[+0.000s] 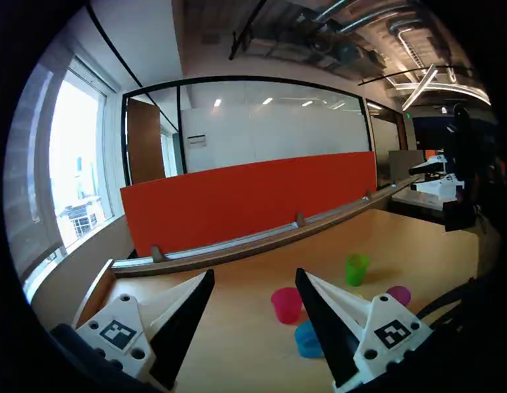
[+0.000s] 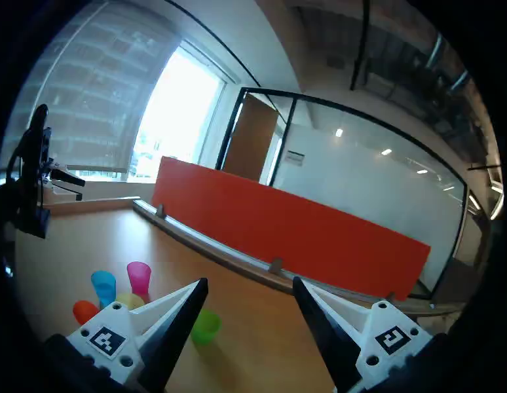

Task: Pour water

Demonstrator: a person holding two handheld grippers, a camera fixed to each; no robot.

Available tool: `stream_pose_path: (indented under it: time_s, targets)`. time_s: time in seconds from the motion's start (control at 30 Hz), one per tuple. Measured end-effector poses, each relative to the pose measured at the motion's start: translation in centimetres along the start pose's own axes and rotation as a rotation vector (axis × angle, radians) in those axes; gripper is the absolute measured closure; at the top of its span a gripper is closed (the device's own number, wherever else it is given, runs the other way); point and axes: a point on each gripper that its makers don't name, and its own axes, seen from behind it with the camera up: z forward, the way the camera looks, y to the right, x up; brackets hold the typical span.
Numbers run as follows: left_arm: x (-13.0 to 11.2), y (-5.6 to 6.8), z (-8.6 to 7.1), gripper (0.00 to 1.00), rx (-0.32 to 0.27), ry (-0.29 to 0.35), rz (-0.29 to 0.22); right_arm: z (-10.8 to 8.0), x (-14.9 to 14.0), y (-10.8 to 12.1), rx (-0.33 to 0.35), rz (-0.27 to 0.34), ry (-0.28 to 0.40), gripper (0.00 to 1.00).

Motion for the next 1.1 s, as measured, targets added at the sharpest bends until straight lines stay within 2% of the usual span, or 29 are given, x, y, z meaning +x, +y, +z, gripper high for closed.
stream_pose_path:
  time_s: [0.27,0.5,0.8,1.1]
  targets:
    - [-0.8,1.1,0.1,0.09,-0.062,-0.034,0.043,0.8,-0.3,-0.7,0.062,-0.029,-0.037,0.0]
    - [-1.9,2.1,0.5,0.09,-0.12,-0.071,0.054,1.3,-0.7,-1.7,0.129,-0.047,-0.067,0.0]
    - [-3.3,3.1,1.4,0.08,-0.18,-0.122,0.066,1.8,-1.4,-2.5,0.195,-0.042,-0.111,0.0]
    - [-5.0,4.3,2.2,0.09,-0.247,-0.18,0.095,2.7,-3.0,-3.1,0.244,-0.062,-0.171,0.0]
